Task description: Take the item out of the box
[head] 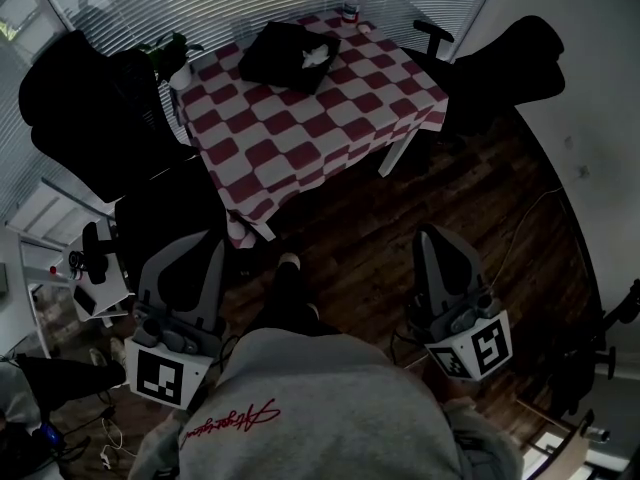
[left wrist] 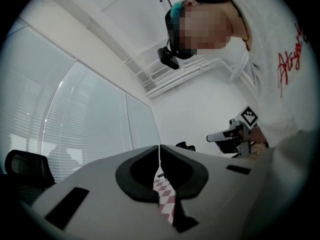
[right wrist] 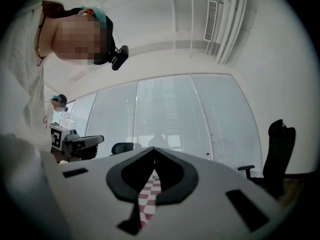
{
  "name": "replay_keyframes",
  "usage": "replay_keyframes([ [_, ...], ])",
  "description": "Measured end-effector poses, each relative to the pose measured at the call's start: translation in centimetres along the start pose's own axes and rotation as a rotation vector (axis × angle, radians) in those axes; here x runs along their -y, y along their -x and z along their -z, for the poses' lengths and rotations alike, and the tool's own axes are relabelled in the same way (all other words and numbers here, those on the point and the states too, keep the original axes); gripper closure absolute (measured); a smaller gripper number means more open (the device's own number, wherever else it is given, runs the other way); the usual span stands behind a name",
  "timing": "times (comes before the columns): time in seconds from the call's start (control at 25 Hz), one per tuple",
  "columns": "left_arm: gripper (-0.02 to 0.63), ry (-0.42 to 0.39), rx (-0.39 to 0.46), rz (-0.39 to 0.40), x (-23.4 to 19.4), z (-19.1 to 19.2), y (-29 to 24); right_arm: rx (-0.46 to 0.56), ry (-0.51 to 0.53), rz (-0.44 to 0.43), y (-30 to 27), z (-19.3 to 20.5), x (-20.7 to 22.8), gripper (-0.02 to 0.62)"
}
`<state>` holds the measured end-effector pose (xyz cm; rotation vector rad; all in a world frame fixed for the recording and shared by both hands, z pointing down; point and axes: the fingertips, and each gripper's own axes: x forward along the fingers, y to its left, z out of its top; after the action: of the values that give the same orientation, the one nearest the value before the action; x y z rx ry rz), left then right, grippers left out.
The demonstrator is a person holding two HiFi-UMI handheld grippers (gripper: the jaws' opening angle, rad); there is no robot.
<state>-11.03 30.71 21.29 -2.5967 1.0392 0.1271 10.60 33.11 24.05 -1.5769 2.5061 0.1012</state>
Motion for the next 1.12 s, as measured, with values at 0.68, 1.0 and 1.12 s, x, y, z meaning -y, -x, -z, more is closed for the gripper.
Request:
replay_keyframes([
  [0.68, 0.586, -0.002, 0.013, -0.001, -1.9, 1.1, -2.6, -0.007, 0.011, 0.025, -2.1, 0.7, 2.3, 0.584],
  [1.0, 0.586, -0.004, 0.025, 0.005, -4.0, 1.9, -4.8, 0.0, 0.021, 0.031, -4.7, 0.8, 3.7, 0.584],
  [1.12, 0.586, -0.002, 0.031, 0.006, -4.9, 2.5, -5.6, 0.002, 0.026, 0.038, -5.7, 1.0, 4.2, 0.584],
])
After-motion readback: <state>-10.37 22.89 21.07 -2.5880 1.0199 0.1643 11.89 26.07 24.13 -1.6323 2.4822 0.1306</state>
